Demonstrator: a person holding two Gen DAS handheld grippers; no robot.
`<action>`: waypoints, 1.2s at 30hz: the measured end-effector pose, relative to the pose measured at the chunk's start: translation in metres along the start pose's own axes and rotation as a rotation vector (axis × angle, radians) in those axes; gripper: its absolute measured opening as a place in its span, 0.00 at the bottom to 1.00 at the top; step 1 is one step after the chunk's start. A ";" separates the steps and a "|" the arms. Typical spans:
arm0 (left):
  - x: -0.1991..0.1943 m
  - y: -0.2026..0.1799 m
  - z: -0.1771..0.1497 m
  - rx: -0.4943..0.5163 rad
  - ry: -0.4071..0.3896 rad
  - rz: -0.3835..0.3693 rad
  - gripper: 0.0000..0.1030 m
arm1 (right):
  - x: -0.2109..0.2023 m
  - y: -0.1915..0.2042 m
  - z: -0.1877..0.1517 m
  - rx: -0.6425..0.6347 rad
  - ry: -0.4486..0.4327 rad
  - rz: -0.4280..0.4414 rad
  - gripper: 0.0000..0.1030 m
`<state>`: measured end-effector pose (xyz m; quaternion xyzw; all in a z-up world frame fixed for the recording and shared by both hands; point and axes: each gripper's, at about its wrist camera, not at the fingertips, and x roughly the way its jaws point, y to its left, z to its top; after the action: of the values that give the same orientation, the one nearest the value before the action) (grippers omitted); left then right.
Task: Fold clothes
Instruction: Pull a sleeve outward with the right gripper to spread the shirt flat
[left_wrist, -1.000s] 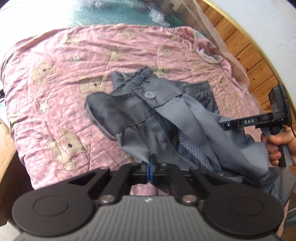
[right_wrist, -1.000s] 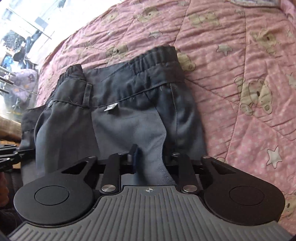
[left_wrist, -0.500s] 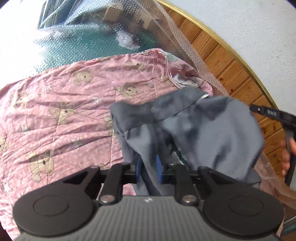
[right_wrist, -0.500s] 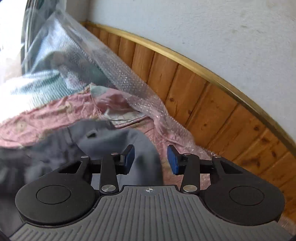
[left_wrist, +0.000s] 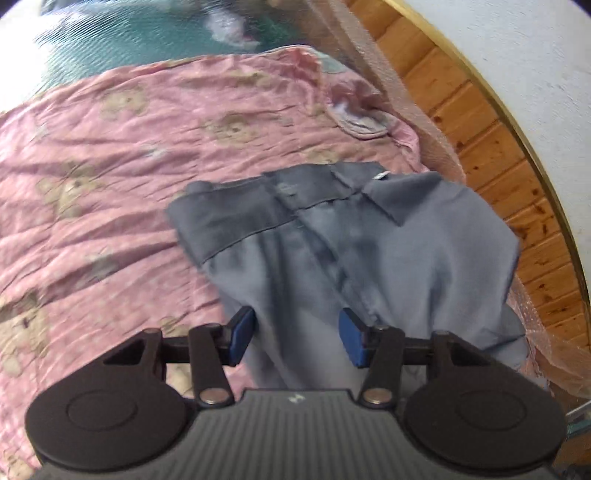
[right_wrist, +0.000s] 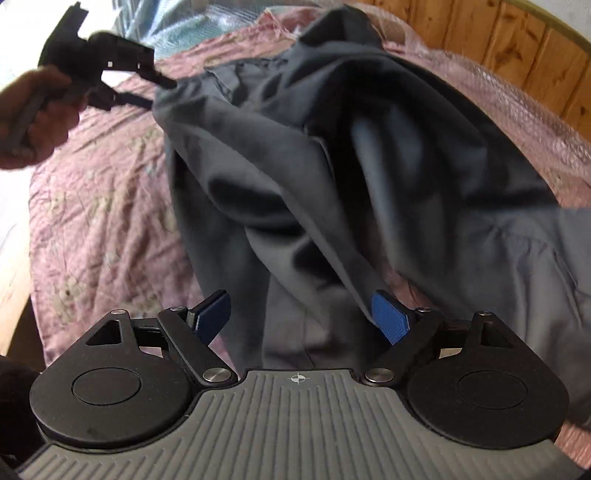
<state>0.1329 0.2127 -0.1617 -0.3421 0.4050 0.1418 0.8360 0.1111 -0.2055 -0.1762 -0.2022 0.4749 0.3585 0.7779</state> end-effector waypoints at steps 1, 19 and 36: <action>-0.002 -0.016 0.005 0.038 -0.018 -0.001 0.49 | -0.002 -0.015 -0.006 0.060 0.026 -0.004 0.71; 0.021 -0.187 -0.014 0.322 0.073 -0.084 0.53 | -0.025 -0.354 0.039 0.341 -0.129 -0.219 0.95; 0.064 -0.172 0.017 0.167 0.090 0.016 0.56 | -0.183 -0.232 0.000 -0.131 -0.373 -0.779 0.20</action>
<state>0.2711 0.0971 -0.1252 -0.2739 0.4552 0.0987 0.8414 0.2315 -0.4252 -0.0204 -0.3468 0.1906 0.0978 0.9131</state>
